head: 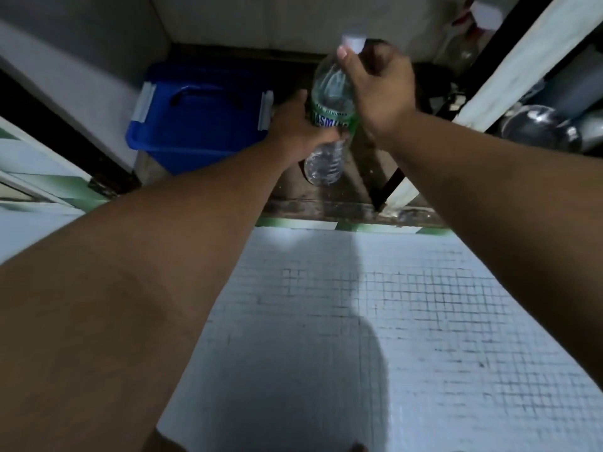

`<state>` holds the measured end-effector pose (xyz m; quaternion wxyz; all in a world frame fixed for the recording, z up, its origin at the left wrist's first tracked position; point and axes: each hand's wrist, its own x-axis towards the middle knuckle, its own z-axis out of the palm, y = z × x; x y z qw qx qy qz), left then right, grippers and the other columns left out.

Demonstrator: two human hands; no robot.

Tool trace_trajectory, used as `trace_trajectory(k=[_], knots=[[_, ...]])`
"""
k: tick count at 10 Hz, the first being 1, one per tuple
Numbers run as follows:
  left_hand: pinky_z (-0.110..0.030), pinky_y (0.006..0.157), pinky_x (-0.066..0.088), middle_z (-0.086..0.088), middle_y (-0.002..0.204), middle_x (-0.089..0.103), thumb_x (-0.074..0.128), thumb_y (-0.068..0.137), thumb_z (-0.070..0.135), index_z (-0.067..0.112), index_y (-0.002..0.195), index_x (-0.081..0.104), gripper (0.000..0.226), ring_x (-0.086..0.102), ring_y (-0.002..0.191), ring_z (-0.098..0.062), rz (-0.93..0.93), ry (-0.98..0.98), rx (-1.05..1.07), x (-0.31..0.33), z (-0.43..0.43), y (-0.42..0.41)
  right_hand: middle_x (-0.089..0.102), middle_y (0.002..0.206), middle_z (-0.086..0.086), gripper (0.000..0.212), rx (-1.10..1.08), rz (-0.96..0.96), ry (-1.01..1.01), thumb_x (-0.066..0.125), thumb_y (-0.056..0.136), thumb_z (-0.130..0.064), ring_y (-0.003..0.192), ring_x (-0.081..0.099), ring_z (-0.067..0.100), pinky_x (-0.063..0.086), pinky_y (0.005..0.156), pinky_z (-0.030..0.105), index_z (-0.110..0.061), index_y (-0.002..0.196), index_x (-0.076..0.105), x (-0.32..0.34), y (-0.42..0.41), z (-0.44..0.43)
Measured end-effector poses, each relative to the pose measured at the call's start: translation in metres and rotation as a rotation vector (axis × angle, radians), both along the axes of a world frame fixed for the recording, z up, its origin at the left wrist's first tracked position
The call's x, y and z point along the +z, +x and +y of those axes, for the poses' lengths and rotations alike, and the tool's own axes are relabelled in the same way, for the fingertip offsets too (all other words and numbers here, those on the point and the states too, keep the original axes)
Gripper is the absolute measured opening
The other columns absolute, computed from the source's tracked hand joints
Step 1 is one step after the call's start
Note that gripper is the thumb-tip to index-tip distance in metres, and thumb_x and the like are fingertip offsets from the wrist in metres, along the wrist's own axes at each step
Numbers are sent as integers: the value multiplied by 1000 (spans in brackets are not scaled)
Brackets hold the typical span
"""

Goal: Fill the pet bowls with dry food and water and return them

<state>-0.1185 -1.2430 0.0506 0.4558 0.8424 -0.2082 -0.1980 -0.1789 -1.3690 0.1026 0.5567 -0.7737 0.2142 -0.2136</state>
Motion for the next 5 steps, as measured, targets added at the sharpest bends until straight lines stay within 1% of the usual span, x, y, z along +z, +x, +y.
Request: trace_trajectory(k=[1,2,3,4,5], knots=[[-40,99,53,4,118,72,92,53,51,20,118,61,78,66,109,-13,31,32,-52,8,9,-5,74,109,1,62,-11,63,2,72,77,-56,102,71,10,58,92,37,-8,116,67,3,-10,0],[-42,107,49,0,134,66,93,64,41,23,132,59,78,62,119,-13,128,33,-62,43,27,-24,70,123,-1,84,-101,126,-10,73,69,-71,114,65,10,53,100,35,-11,127,61,22,-33,7],[-43,113,43,-2,154,48,90,58,59,22,154,38,115,49,136,-18,175,154,-56,103,52,-51,64,130,1,71,-89,272,-31,73,82,-54,116,61,12,50,100,22,-8,133,56,70,-76,27],[-38,108,46,2,142,58,87,62,59,18,147,48,102,55,126,-15,173,178,-58,181,78,-80,71,115,1,52,-75,334,30,74,84,-47,105,66,12,52,98,31,-10,120,64,126,-117,44],[-19,87,45,5,118,60,85,79,42,17,136,56,68,56,106,-8,173,208,-33,256,104,-101,70,96,-4,44,-29,323,165,78,82,-40,87,66,5,55,93,35,-9,110,64,189,-144,68]])
